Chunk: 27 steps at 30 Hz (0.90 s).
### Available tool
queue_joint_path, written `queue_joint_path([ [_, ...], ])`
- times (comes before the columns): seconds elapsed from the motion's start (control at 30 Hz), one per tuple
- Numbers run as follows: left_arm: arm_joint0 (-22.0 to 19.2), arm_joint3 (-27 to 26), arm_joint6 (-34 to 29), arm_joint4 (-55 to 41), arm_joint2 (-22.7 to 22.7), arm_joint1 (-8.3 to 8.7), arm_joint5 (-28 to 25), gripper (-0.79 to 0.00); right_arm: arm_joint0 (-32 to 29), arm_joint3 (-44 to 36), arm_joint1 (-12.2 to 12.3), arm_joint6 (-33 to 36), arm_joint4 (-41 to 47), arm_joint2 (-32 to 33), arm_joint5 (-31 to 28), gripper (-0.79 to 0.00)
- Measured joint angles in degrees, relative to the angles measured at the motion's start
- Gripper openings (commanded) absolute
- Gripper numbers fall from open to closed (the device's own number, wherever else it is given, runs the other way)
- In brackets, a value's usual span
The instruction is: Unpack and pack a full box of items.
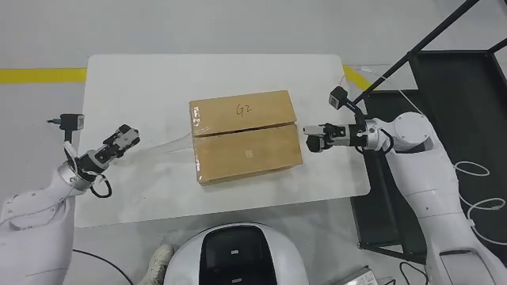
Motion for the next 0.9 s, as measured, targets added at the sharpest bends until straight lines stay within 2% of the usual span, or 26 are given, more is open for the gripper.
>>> queue_joint_path([
  [0.23, -6.52, 6.09, -7.78, -10.67, 4.34, 0.17, 2.51, 0.0, 3.78, 4.86, -0.57, 1.33, 3.89, -3.04, -4.4, 0.0],
  [0.37, -9.91, 9.4, -2.6, -8.73, 6.66, -0.1, 4.77, 0.0, 4.16, 5.47, -0.64, 1.77, 4.58, -3.42, -4.68, 0.0],
  [0.43, -10.23, 9.65, -0.62, -8.51, 7.13, -0.2, 4.82, 0.0, 4.14, 5.43, -0.63, 1.76, 4.54, -3.4, -4.65, 0.0],
  [0.9, -10.17, 9.59, -1.08, -8.58, 7.08, -0.19, 4.76, 0.0, 4.11, 5.37, -0.65, 1.79, 4.58, -3.45, -4.66, 0.0],
])
